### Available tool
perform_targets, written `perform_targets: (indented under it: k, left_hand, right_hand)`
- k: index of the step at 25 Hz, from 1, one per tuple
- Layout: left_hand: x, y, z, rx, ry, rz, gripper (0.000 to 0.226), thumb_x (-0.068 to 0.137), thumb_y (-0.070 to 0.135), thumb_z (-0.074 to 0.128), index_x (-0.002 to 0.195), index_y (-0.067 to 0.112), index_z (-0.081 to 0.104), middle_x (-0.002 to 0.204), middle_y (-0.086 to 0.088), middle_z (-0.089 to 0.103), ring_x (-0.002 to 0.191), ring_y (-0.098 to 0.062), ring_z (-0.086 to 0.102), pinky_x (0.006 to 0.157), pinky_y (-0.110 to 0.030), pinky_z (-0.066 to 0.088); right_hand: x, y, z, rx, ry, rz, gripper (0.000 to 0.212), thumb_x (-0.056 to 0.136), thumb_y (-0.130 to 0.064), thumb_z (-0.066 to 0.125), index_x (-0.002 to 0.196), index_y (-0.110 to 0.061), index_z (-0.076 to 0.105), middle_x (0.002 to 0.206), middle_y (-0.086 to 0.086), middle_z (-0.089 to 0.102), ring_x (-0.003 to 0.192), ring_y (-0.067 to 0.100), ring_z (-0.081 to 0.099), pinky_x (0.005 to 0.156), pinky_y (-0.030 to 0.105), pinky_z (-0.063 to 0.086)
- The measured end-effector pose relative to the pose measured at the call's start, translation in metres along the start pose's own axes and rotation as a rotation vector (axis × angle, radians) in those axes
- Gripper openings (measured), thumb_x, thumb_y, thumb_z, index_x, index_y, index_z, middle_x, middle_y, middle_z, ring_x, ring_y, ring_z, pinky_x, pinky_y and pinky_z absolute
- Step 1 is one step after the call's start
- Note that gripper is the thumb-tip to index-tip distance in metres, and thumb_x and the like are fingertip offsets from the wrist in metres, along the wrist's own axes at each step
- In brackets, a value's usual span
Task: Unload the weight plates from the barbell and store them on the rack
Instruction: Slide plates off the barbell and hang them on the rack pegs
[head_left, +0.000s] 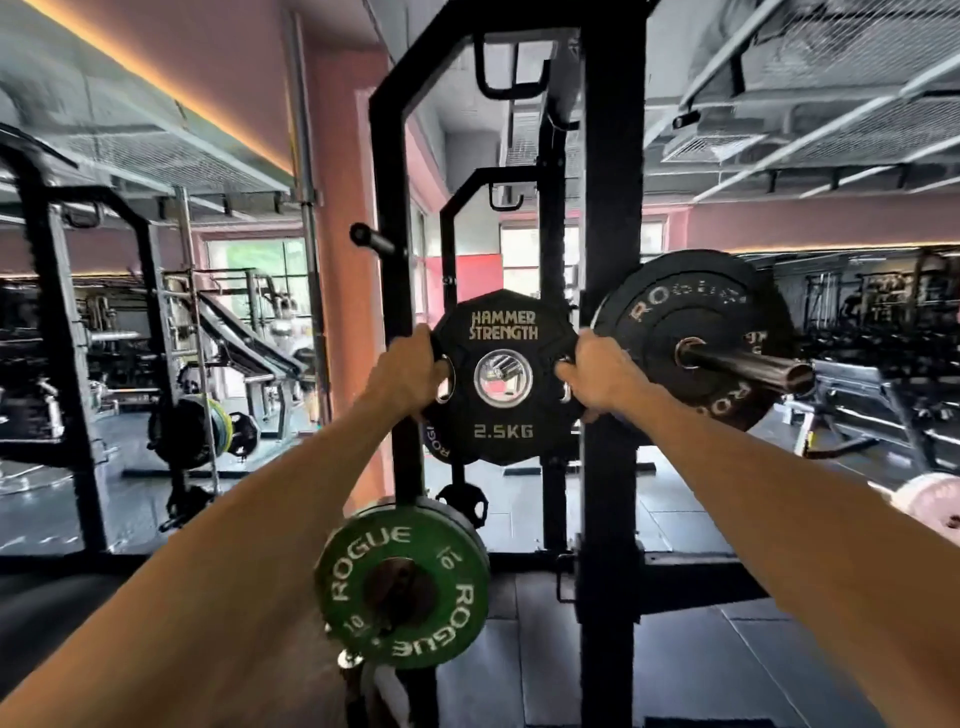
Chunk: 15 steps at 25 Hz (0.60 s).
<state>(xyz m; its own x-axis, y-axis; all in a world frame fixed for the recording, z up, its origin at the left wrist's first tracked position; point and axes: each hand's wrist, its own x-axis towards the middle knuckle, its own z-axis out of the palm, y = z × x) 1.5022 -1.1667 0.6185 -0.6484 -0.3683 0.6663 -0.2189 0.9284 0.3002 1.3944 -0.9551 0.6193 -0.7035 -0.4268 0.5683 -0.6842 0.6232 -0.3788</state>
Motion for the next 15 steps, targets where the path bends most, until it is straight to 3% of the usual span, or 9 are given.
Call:
perform_targets:
  k: [3,7,11,15]
  left_hand:
    - [0.003,-0.059,-0.02,0.011,0.026,-0.013,0.028,0.088,0.021,0.056,0.109,0.006,0.047,0.102,-0.023,0.064,0.093,-0.043,0.061,0.066,-0.035,0.039]
    - [0.011,-0.116,-0.034,0.01,0.032,-0.014,0.023,0.087,0.02,0.057,0.103,0.006,0.046,0.092,-0.02,0.061,0.091,-0.044,0.061,0.064,-0.034,0.035]
    - [0.032,-0.156,-0.036,0.01,0.045,-0.025,0.027,0.088,0.02,0.056,0.108,0.004,0.047,0.099,-0.023,0.064,0.095,-0.043,0.059,0.068,-0.036,0.038]
    - [0.065,-0.177,-0.032,-0.002,0.064,-0.012,0.03,0.09,0.02,0.055,0.115,0.004,0.048,0.099,-0.021,0.064,0.093,-0.04,0.06,0.071,-0.038,0.044]
  right_hand:
    - [0.006,-0.054,0.028,-0.037,-0.013,-0.041,0.033,0.091,-0.027,0.053,0.11,-0.001,0.047,0.11,0.024,0.061,0.101,0.041,0.059,0.075,0.037,0.043]
    - [0.019,-0.101,0.059,0.007,-0.068,-0.063,0.023,0.093,-0.029,0.05,0.098,-0.008,0.042,0.097,0.017,0.058,0.088,0.04,0.062,0.075,0.044,0.051]
    - [0.044,-0.126,0.087,-0.006,-0.058,-0.101,0.022,0.094,-0.028,0.049,0.097,-0.008,0.041,0.092,0.015,0.06,0.078,0.033,0.064,0.073,0.044,0.054]
    - [0.084,-0.135,0.107,0.03,-0.06,-0.097,0.021,0.094,-0.026,0.046,0.095,-0.006,0.043,0.077,0.011,0.059,0.04,0.022,0.063,0.05,0.033,0.051]
